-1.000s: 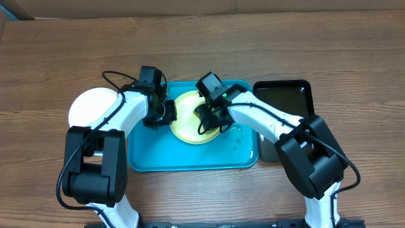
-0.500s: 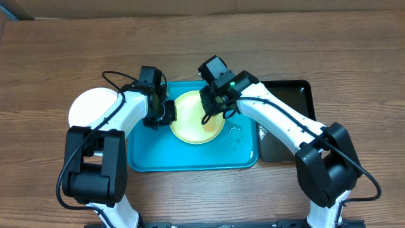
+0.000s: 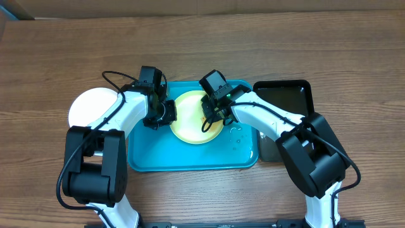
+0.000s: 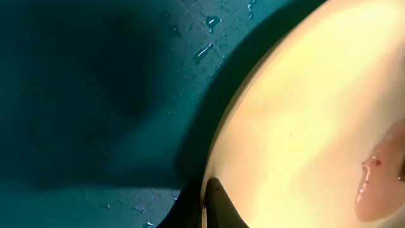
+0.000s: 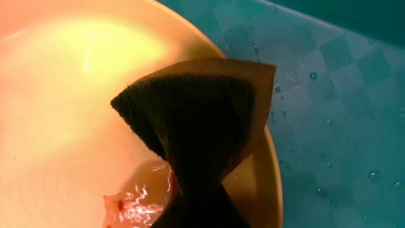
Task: Clean dirty plates on tray and stack at the side
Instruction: 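Scrub the yellow-green plate with the sponge in the right gripper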
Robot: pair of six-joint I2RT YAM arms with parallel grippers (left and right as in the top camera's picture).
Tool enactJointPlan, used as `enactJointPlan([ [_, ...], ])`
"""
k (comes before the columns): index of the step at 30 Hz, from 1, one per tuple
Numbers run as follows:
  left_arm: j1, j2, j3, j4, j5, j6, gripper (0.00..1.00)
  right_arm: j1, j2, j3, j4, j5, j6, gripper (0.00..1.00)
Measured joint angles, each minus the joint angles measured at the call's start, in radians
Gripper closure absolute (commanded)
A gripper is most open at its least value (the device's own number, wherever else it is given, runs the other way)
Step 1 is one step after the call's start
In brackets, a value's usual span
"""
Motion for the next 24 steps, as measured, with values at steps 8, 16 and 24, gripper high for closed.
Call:
enactJointPlan([
  [8,0.0,0.0,0.0,0.0,0.0,0.0,0.94,0.0,0.0,0.0,-0.011,-0.017,-0.016,0.91],
  [16,0.0,0.0,0.0,-0.001,-0.004,0.0,0.94,-0.007,0.0,0.0,-0.042,-0.176,-0.035,0.9],
  [24,0.0,0.0,0.0,-0.003,-0.004,0.0,0.94,-0.006,0.003,0.0,-0.072,-0.346,-0.035,0.9],
])
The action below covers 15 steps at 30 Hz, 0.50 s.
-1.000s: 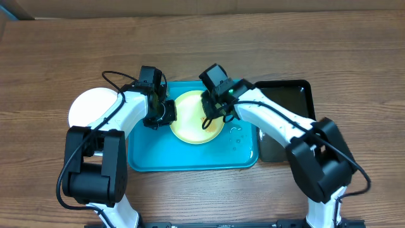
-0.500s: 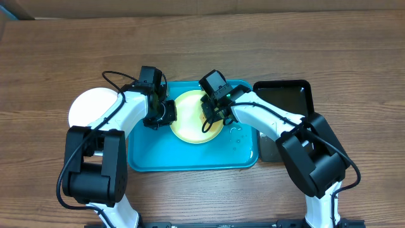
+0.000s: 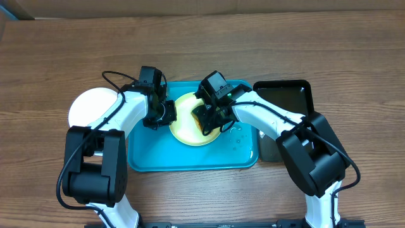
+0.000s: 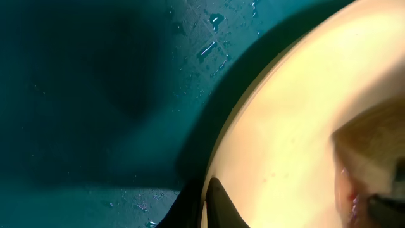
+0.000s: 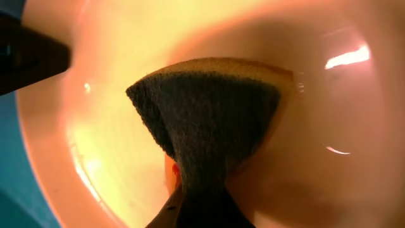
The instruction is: Clean dirty plates on tray and stack at the side
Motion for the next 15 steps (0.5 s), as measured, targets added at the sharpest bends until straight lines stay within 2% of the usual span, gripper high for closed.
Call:
enactJointPlan([
  [7,0.0,0.0,0.0,0.0,0.0,0.0,0.93,-0.003,0.006,0.0,0.008,-0.166,0.0,0.91],
  [11,0.0,0.0,-0.001,0.0,0.0,0.0,0.93,-0.045,0.012,0.03,0.014,-0.373,0.0,0.91],
  [15,0.0,0.0,-0.001,0.0,0.0,0.0,0.93,-0.151,0.015,0.099,0.006,-0.583,0.0,0.92],
])
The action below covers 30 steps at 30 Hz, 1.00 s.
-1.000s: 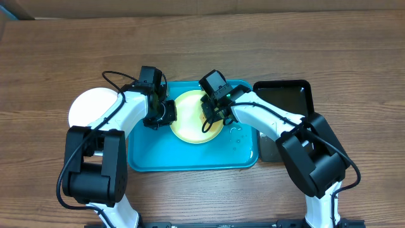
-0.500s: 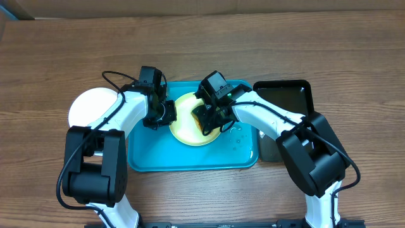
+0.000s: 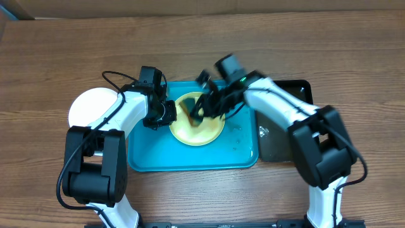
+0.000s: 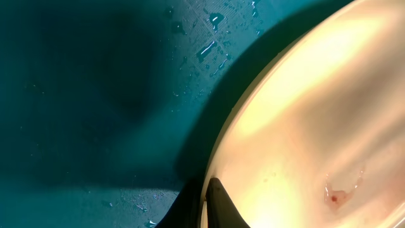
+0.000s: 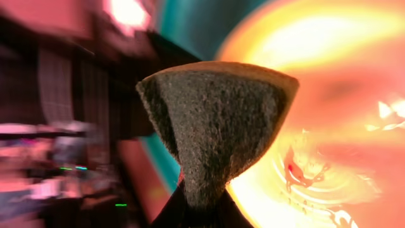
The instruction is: Clean dirty plates on tray and stack at the side
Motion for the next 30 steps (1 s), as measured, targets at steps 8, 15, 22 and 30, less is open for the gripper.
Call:
enactJointPlan([
  [8,0.0,0.002,-0.003,0.001,0.004,0.003,0.76,-0.214,-0.048,0.024,-0.194,-0.105,-0.027,0.94],
  [15,0.0,0.002,-0.003,0.004,0.007,0.003,0.96,-0.419,-0.169,0.026,-0.414,0.069,-0.04,0.96],
  [22,0.0,0.002,-0.003,0.005,0.014,0.006,0.96,-0.422,-0.176,0.026,-0.447,0.114,-0.064,0.96],
  [30,0.0,0.002,-0.003,0.006,0.015,0.006,0.96,-0.23,-0.176,-0.014,-0.293,0.027,-0.035,0.96],
])
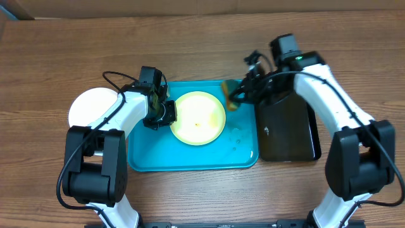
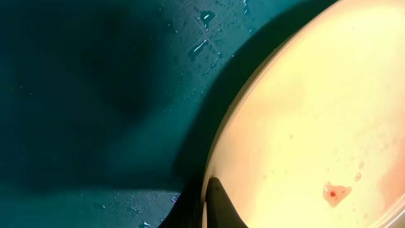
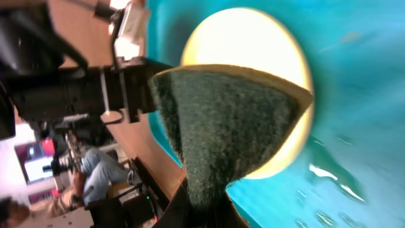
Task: Clean dirty plates on tray and stack at the side
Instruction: 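Scrub the yellow-green plate again with the sponge in the right gripper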
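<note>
A pale yellow plate (image 1: 199, 118) lies on the teal tray (image 1: 152, 158) with a small red smear (image 2: 335, 192) near its middle. My left gripper (image 1: 166, 114) is shut on the plate's left rim (image 2: 209, 183). My right gripper (image 1: 240, 96) is shut on a folded green-and-yellow sponge (image 3: 231, 126) and hangs above the tray's far right corner, off the plate. A white plate (image 1: 88, 107) sits on the table left of the tray.
A black tray (image 1: 288, 126) lies right of the teal tray, under my right arm. Water drops (image 1: 237, 136) dot the teal tray right of the yellow plate. Wooden table (image 1: 202, 44) extends behind both trays.
My right gripper has moved with the sponge from over the yellow plate to the tray's far right corner, clear of the plate. The left gripper still grips the rim.
My left gripper kept the yellow plate's rim throughout. The sponge in my right gripper was at the plate's right side, then in its middle, then over its left part. Now it is off the plate, and a small red smear is left.
</note>
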Robot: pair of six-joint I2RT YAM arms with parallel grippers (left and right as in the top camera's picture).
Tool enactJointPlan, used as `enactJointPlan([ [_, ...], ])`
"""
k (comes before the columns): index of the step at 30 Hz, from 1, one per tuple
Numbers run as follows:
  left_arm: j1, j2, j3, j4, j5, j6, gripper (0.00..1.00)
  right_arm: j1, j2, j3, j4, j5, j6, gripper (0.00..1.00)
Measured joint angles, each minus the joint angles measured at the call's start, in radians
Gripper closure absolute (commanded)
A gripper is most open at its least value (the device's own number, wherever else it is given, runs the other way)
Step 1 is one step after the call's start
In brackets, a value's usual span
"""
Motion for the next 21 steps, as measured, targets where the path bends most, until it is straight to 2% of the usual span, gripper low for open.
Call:
enactJointPlan([
  [9,0.0,0.0,0.0,0.001,0.005,0.0,0.96,0.196,0.032,-0.137,0.411,-0.019,0.219,0.96],
  [16,0.0,0.0,0.0,0.001,0.005,0.0,0.96,0.261,0.046,-0.163,0.48,0.042,0.321,0.96],
  [21,0.0,0.0,0.0,0.001,0.006,0.0,0.96,0.299,0.046,-0.225,0.625,0.114,0.367,0.96],
])
